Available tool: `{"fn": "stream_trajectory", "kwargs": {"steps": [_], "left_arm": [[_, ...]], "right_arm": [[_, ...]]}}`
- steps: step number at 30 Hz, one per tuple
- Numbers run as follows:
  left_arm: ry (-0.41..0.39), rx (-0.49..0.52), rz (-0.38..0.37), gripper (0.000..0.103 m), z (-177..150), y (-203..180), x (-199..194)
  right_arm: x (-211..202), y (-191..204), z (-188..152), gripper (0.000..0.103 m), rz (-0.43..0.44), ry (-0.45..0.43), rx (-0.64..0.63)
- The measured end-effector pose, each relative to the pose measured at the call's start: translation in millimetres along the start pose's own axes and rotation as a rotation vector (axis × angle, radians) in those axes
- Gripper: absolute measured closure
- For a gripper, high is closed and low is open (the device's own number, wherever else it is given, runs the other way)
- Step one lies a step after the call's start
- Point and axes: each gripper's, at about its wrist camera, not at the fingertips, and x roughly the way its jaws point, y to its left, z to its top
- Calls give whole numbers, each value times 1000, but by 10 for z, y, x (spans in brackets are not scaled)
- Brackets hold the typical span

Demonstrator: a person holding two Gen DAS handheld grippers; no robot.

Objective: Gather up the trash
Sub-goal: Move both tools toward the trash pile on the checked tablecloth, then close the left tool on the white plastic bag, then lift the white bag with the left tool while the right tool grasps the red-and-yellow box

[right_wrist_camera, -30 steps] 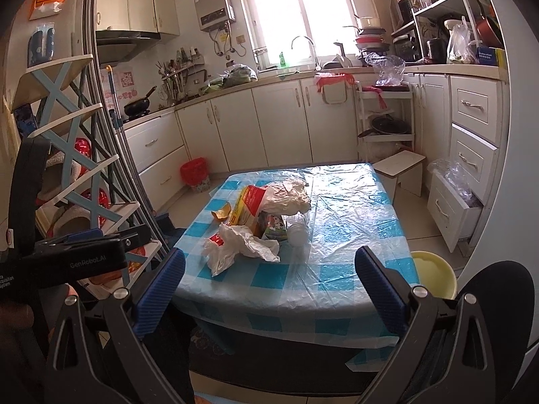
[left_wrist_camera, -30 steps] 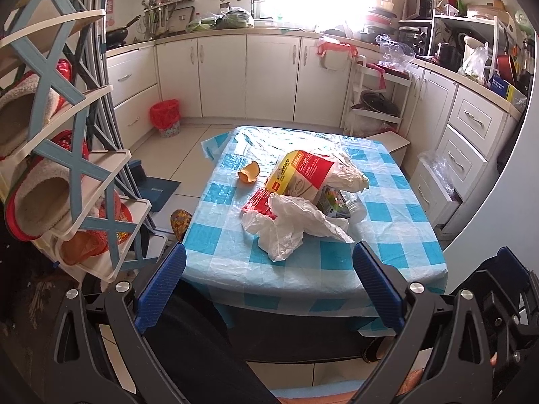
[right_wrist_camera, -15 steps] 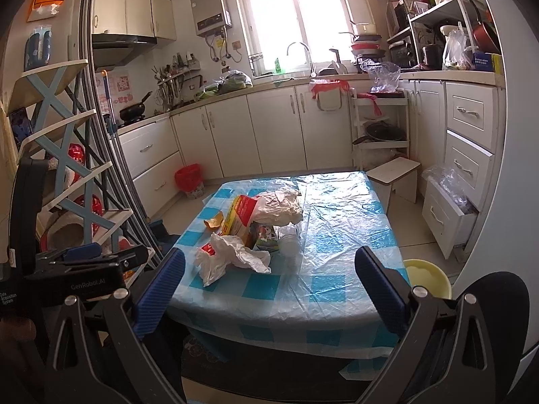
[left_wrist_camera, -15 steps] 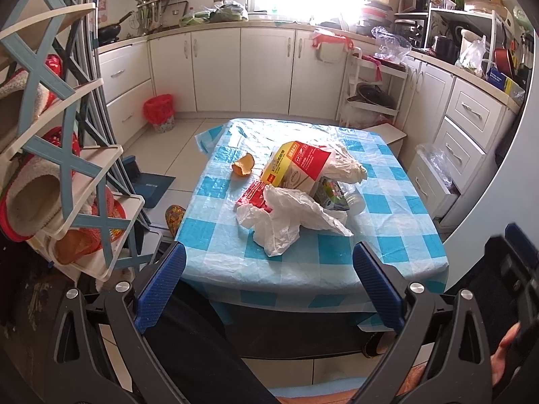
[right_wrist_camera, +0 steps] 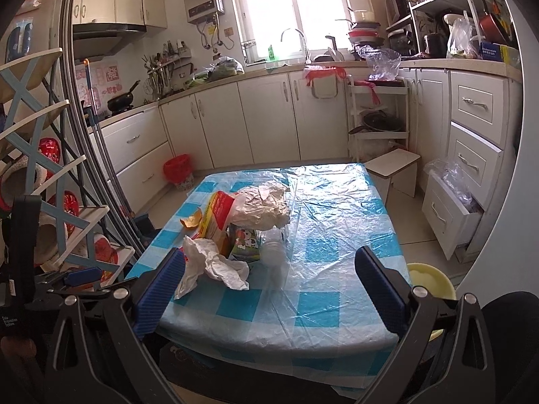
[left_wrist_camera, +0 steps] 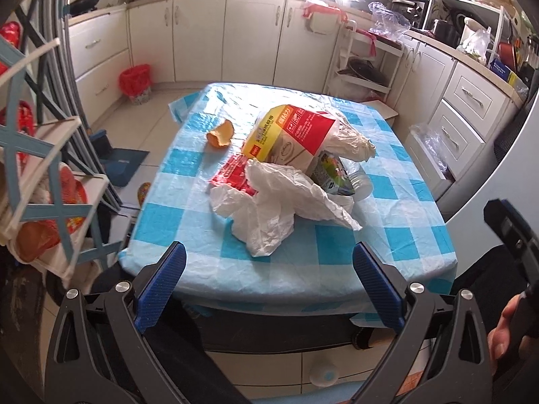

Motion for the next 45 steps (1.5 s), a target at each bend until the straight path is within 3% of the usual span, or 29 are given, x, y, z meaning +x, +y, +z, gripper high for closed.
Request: {"fn": "stream_trajectory", "kwargs": {"steps": [8,15,16,19,20,21,24,35,45], "left_arm": [[60,0,-79,8,183,-207,526],[78,18,-5,10,334,-370,1013],[74,12,-14,15,353,-369,1034],[94,37,-36,46,382,-407,1103],[109,53,-47,67,381,-428,1134],[117,56,-53,82,373,-415,1133],[119,54,-79,93,371,-365,1099],[-4,-26,-213,96,626,-39,487],[-110,-143,-253,96,845,498,-44]], "right_arm": [[315,-242,-138,6,-8,93,75],[421,-390,-222,6,0,135,121],[429,-422,-231,6,-2,136,127],[464,-505,-257,6,-3,145,157],[476,-529,-263,6,-1,150,168],[481,-552,-269,6,2,154,179],[486,-594,-277,6,6,153,194],[515,-587,-301,6,24,157,191],[608,-303,-316,6,107,205,113]]}}
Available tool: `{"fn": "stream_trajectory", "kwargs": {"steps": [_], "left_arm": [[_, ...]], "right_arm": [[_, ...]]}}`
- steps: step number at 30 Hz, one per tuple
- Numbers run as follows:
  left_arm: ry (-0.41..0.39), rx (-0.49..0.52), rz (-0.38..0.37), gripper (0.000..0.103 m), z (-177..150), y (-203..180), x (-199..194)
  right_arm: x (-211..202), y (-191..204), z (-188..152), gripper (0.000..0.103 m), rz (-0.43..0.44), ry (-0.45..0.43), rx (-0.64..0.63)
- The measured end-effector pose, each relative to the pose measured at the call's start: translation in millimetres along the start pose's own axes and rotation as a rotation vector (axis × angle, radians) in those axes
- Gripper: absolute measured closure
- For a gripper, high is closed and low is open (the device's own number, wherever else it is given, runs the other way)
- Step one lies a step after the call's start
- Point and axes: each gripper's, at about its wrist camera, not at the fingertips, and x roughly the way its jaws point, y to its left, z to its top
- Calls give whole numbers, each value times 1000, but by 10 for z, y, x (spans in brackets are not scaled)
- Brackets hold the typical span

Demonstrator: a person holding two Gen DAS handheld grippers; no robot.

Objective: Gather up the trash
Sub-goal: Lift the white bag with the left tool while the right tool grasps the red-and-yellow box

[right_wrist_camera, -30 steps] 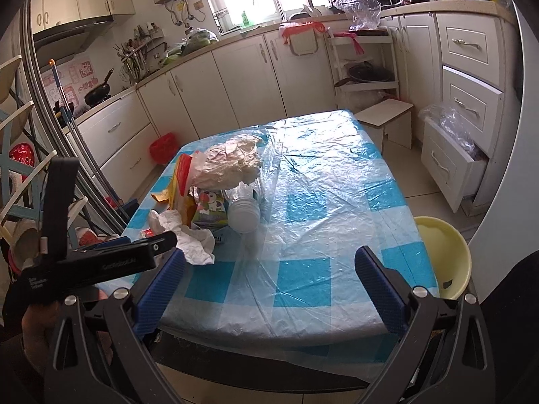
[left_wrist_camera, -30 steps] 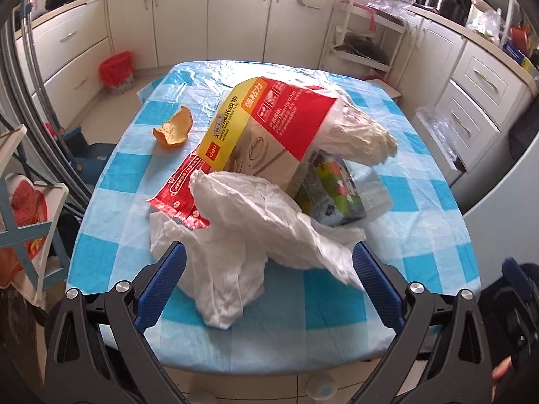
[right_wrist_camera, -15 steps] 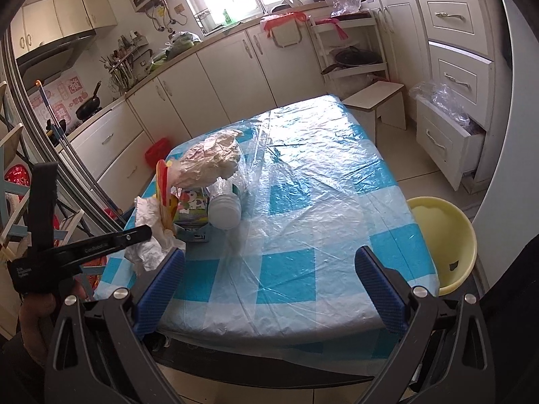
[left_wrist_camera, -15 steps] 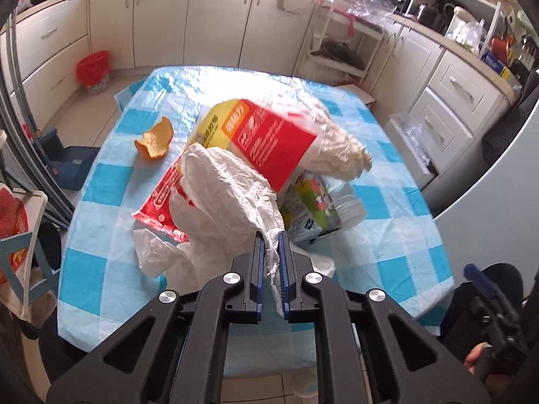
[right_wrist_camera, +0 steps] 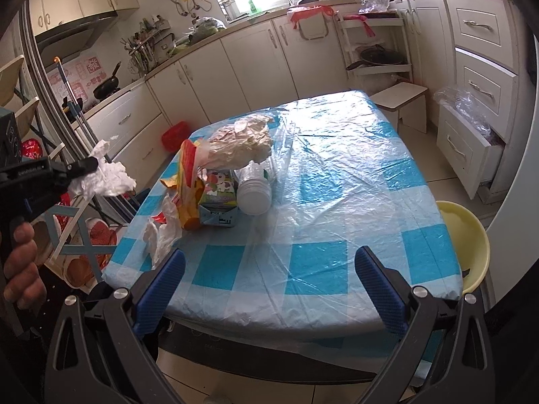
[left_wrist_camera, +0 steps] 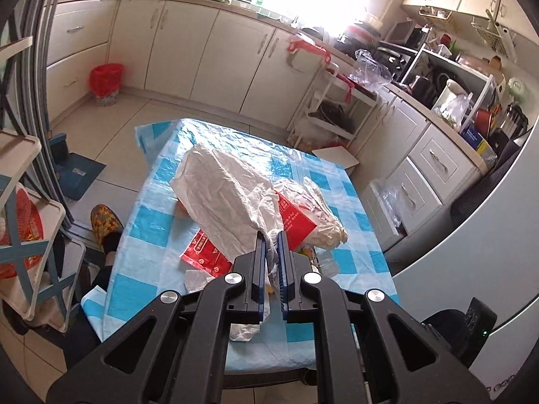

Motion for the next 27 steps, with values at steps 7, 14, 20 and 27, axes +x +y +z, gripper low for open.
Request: {"fn": "stream_trajectory", "kwargs": {"steps": [7,14,20,27], "left_arm": [[-76,-29,1,96,81,150,-389],[-112,-40,13,96,29,282,-640],[-117,-70,16,96,-47,452,-680],[-118,-91,15,96,-87,567,-697]], "right_arm": [[449,595,28,6,156,114,-121],[968,889,98,6,181,175,-137],[965,1029,148,7,165,139,-180],[838,1094,301,9,131,48,-248]]}}
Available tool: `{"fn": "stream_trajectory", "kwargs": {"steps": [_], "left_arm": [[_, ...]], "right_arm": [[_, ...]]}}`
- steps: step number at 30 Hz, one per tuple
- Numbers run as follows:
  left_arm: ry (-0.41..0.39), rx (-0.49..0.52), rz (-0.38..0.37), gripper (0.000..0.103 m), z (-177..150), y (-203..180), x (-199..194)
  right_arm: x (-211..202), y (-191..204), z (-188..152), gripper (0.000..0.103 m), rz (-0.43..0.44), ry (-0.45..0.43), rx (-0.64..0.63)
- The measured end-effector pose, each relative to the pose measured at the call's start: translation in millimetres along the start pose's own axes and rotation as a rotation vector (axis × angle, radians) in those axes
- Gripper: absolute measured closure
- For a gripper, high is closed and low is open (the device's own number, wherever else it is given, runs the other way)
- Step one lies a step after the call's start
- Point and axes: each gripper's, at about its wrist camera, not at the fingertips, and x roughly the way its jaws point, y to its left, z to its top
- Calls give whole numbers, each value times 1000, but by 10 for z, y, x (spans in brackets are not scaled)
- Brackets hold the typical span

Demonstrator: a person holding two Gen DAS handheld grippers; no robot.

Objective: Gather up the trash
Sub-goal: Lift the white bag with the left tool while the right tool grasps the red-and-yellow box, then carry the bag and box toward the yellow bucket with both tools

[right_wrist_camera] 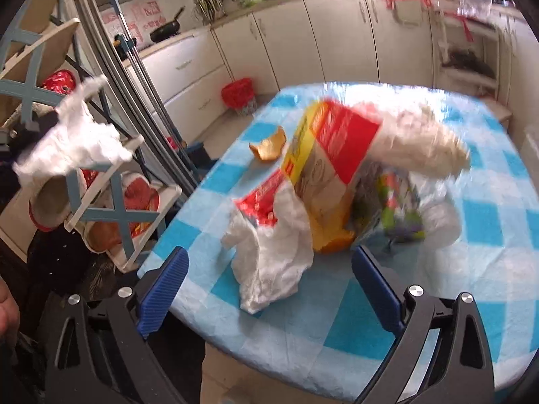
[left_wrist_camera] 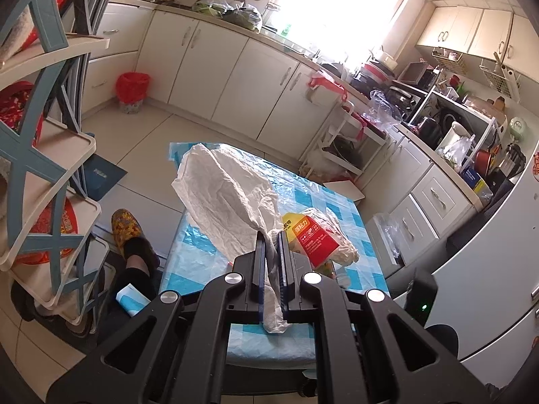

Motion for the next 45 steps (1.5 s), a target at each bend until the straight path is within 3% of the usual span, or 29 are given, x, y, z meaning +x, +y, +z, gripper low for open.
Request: {"fn": "stream_trajectory", "kwargs": {"steps": [4,8,13,17,23,25,29,32,36,45], "left_arm": [[-5,0,-2,96,15,5,-33],[-4,-6,-10,96,8,0,-24],[2,1,-18,96,-12,-29,2],[6,-8,-18,96,-13,7,32],[11,-19,-18,96,-27,35,58],[12,-20,-18,96,-27,33,59],[15,-20,-20,96,-40,20,74],[14,-14,-22,96,-43,-2,64],[16,2,-20,96,-41,-53,70],[14,65,-54,96,-23,-408,37]], "right_arm": [[-71,-149,366,9,-79,-80,-57],[100,-332,667,10,-99,-66,-104],[489,-421,964,24,-50,83,-182],[688,-286,993,27,-34,153,-282],[892,-149,913,61,17,288,-339],[889,-141,897,80,59,301,-327],[875,-135,848,95,91,314,-296],[777,-142,827,100,86,273,-274],[405,-248,937,101,117,136,-187],[-493,-672,1118,101,311,-104,48]]}}
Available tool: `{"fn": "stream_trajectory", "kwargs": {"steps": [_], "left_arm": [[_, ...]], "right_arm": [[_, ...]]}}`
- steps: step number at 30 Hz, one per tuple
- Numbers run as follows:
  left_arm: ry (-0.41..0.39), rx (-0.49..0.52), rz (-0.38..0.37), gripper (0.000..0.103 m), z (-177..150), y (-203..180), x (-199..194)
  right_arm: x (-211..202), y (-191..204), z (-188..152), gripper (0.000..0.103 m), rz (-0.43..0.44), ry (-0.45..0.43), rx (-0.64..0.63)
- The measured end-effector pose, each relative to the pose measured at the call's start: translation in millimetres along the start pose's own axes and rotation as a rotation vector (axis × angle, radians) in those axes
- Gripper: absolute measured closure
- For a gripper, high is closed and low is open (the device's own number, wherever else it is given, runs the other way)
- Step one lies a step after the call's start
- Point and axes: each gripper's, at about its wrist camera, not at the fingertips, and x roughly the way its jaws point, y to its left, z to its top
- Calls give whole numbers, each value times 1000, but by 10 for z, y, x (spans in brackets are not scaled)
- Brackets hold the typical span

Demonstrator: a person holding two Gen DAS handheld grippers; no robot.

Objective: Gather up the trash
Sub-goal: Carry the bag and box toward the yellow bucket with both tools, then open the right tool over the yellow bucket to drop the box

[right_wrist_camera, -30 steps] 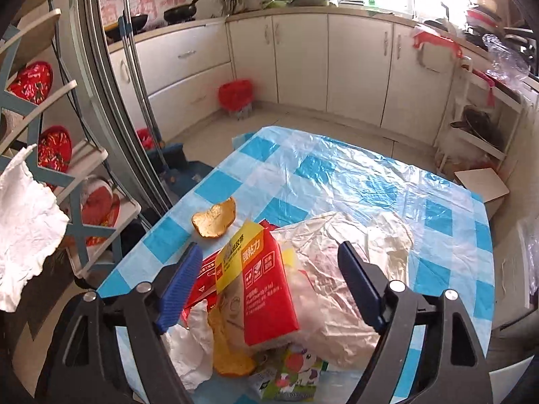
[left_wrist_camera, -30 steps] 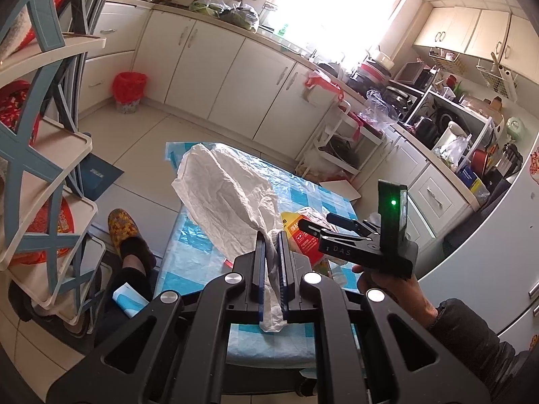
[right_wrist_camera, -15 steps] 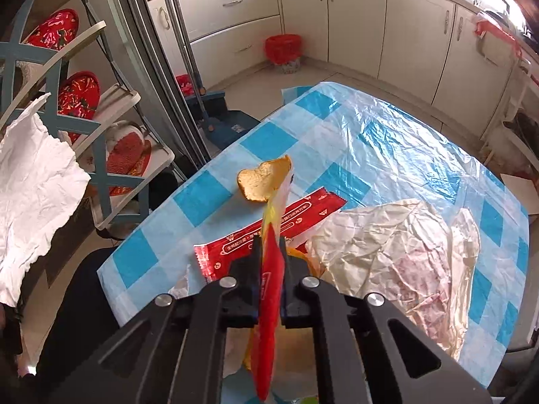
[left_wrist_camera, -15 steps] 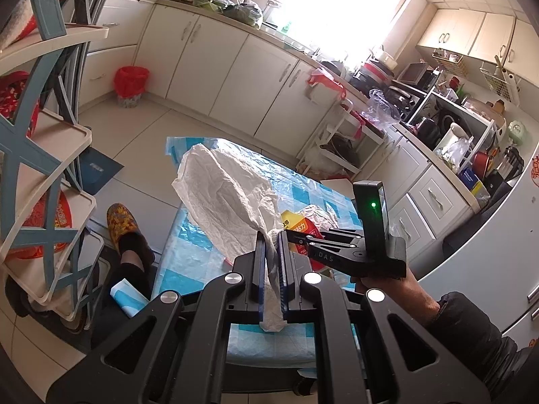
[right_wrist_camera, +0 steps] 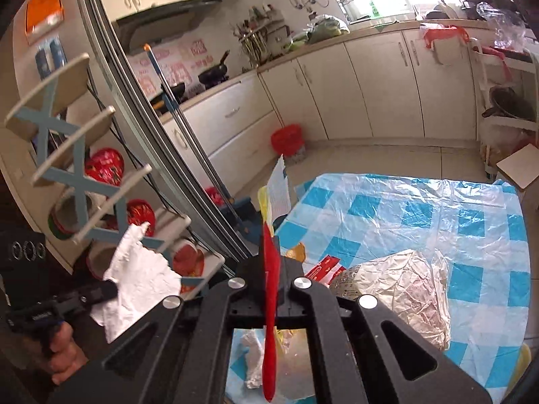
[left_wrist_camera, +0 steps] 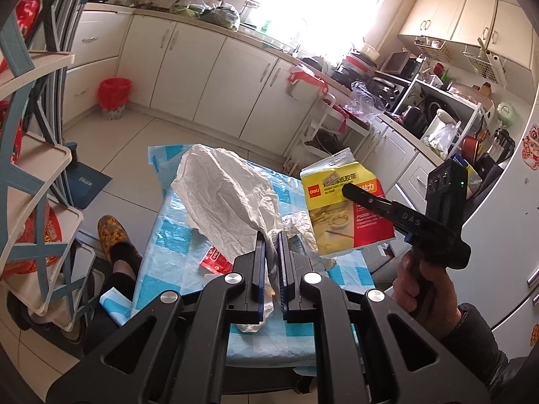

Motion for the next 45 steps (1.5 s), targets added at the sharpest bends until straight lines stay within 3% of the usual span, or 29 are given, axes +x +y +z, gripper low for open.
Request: {"fn": "stream_trajectory", "kwargs": {"steps": [9,19,27,35,45], "left_arm": [[23,69,-64,96,-44,-479,68],[65,159,-145,96,-82,-1107,303],[105,209,-216,96,-124,-1579,606],[175,246,-286,96,-278,-1993,1033],[272,292,-322,96,-529,-2464,1715]], "right_arm": [[-770,-245,-167,101,-61,-117,84],[-1473,-765,-415,101,-195,-190,179],[-1800,-1174,-590,101,-313,-203,247],[-1936,-1790,-866,101,-464,-144,356],[-1682,-2569,-1182,101,-621,78,516]]}}
